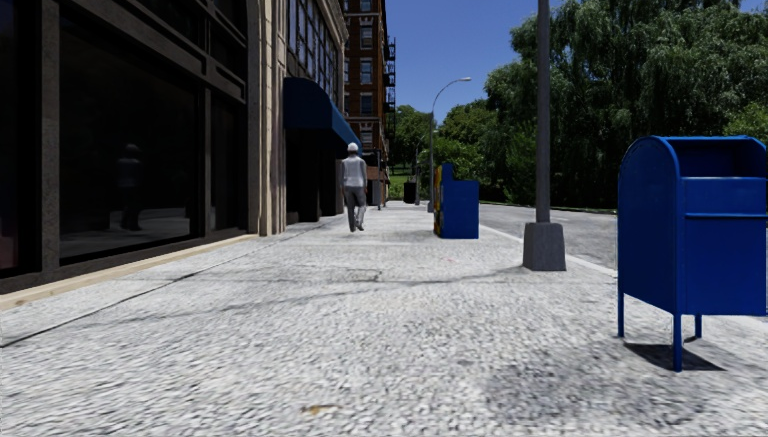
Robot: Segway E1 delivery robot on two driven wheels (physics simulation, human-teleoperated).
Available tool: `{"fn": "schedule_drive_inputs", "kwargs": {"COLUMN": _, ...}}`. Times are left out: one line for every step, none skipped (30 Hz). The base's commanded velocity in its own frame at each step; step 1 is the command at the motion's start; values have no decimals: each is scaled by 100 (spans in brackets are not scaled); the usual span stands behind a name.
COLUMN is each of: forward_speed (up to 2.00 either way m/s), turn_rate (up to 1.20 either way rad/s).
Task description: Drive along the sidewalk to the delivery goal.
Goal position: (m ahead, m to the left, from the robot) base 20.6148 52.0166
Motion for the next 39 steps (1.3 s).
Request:
{"fn": "schedule_drive_inputs", "kwargs": {"forward_speed": 200, "turn_rate": 0}}
{"fn": "schedule_drive_inputs", "kwargs": {"forward_speed": 200, "turn_rate": 0}}
{"fn": "schedule_drive_inputs", "kwargs": {"forward_speed": 200, "turn_rate": 0}}
{"fn": "schedule_drive_inputs", "kwargs": {"forward_speed": 200, "turn_rate": 0}}
{"fn": "schedule_drive_inputs", "kwargs": {"forward_speed": 200, "turn_rate": 0}}
{"fn": "schedule_drive_inputs", "kwargs": {"forward_speed": 200, "turn_rate": 0}}
{"fn": "schedule_drive_inputs", "kwargs": {"forward_speed": 200, "turn_rate": 0}}
{"fn": "schedule_drive_inputs", "kwargs": {"forward_speed": 200, "turn_rate": 0}}
{"fn": "schedule_drive_inputs", "kwargs": {"forward_speed": 200, "turn_rate": 0}}
{"fn": "schedule_drive_inputs", "kwargs": {"forward_speed": 200, "turn_rate": 0}}
{"fn": "schedule_drive_inputs", "kwargs": {"forward_speed": 200, "turn_rate": 0}}
{"fn": "schedule_drive_inputs", "kwargs": {"forward_speed": 200, "turn_rate": 0}}
{"fn": "schedule_drive_inputs", "kwargs": {"forward_speed": 200, "turn_rate": 0}}
{"fn": "schedule_drive_inputs", "kwargs": {"forward_speed": 200, "turn_rate": 0}}
{"fn": "schedule_drive_inputs", "kwargs": {"forward_speed": 200, "turn_rate": 0}}
{"fn": "schedule_drive_inputs", "kwargs": {"forward_speed": 200, "turn_rate": 0}}
{"fn": "schedule_drive_inputs", "kwargs": {"forward_speed": 200, "turn_rate": 0}}
{"fn": "schedule_drive_inputs", "kwargs": {"forward_speed": 200, "turn_rate": 0}}
{"fn": "schedule_drive_inputs", "kwargs": {"forward_speed": 200, "turn_rate": 0}}
{"fn": "schedule_drive_inputs", "kwargs": {"forward_speed": 200, "turn_rate": 0}}
{"fn": "schedule_drive_inputs", "kwargs": {"forward_speed": 200, "turn_rate": 0}}
{"fn": "schedule_drive_inputs", "kwargs": {"forward_speed": 200, "turn_rate": 0}}
{"fn": "schedule_drive_inputs", "kwargs": {"forward_speed": 200, "turn_rate": 0}}
{"fn": "schedule_drive_inputs", "kwargs": {"forward_speed": 200, "turn_rate": 0}}
{"fn": "schedule_drive_inputs", "kwargs": {"forward_speed": 200, "turn_rate": 0}}
{"fn": "schedule_drive_inputs", "kwargs": {"forward_speed": 200, "turn_rate": 0}}
{"fn": "schedule_drive_inputs", "kwargs": {"forward_speed": 200, "turn_rate": 0}}
{"fn": "schedule_drive_inputs", "kwargs": {"forward_speed": 200, "turn_rate": 0}}
{"fn": "schedule_drive_inputs", "kwargs": {"forward_speed": 200, "turn_rate": 0}}
{"fn": "schedule_drive_inputs", "kwargs": {"forward_speed": 200, "turn_rate": 0}}
{"fn": "schedule_drive_inputs", "kwargs": {"forward_speed": 200, "turn_rate": 0}}
{"fn": "schedule_drive_inputs", "kwargs": {"forward_speed": 200, "turn_rate": 0}}
{"fn": "schedule_drive_inputs", "kwargs": {"forward_speed": 200, "turn_rate": 0}}
{"fn": "schedule_drive_inputs", "kwargs": {"forward_speed": 200, "turn_rate": 0}}
{"fn": "schedule_drive_inputs", "kwargs": {"forward_speed": 200, "turn_rate": 0}}
{"fn": "schedule_drive_inputs", "kwargs": {"forward_speed": 200, "turn_rate": 0}}
{"fn": "schedule_drive_inputs", "kwargs": {"forward_speed": 200, "turn_rate": 0}}
{"fn": "schedule_drive_inputs", "kwargs": {"forward_speed": 200, "turn_rate": 0}}
{"fn": "schedule_drive_inputs", "kwargs": {"forward_speed": 200, "turn_rate": 0}}
